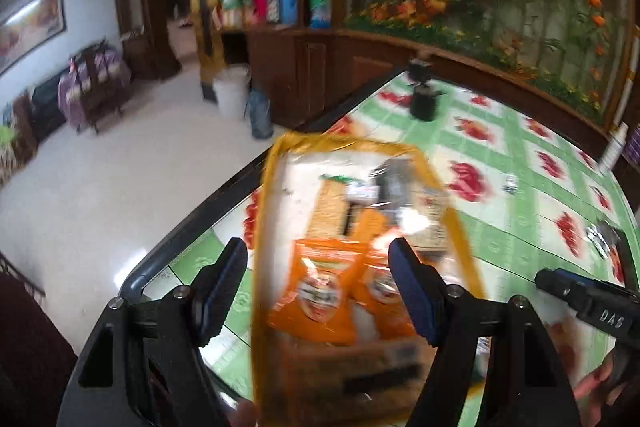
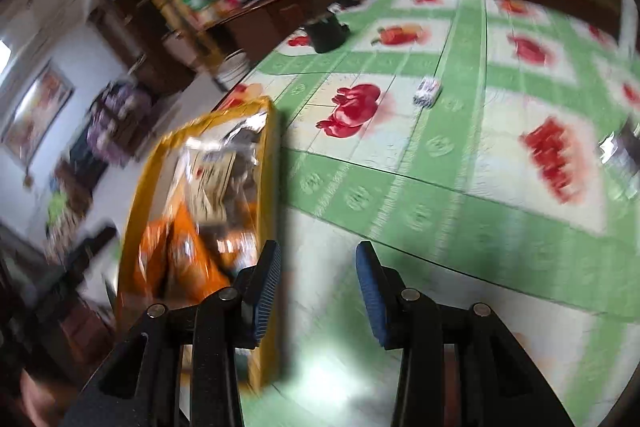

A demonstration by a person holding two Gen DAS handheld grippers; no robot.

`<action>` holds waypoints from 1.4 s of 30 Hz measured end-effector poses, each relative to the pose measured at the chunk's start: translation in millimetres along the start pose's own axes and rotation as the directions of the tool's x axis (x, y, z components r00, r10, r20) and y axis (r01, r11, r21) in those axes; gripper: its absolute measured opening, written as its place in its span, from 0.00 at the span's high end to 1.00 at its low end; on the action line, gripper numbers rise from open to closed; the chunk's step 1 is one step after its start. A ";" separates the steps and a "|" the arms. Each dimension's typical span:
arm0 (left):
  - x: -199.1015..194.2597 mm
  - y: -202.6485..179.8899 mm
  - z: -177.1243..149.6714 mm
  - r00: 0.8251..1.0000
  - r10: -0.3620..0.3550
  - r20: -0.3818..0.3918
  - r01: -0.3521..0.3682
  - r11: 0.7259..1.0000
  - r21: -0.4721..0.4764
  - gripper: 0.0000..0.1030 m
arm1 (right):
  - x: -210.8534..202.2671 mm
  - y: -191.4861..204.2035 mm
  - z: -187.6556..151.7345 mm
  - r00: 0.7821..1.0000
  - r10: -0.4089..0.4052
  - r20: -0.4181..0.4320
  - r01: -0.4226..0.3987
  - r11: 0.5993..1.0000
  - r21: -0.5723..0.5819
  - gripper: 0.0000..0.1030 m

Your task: Organize snacks

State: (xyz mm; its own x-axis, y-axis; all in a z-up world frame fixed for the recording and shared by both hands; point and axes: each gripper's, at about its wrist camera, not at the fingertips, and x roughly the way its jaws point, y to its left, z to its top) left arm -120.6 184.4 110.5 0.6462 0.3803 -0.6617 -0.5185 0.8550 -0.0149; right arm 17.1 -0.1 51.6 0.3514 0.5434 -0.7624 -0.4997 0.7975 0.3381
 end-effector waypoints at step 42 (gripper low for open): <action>-81.4 15.3 -27.4 0.990 0.122 -0.068 -0.123 0.992 -0.006 0.00 | -74.4 76.7 -58.3 0.999 0.049 -0.024 -0.055 0.905 -0.423 0.17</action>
State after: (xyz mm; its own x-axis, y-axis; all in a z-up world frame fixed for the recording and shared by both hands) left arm -196.5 156.8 143.6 0.5386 0.4571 -0.7078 -0.5970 0.7998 0.0622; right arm -93.6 5.4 102.1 0.3074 0.5754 -0.7579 -0.8060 0.5808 0.1140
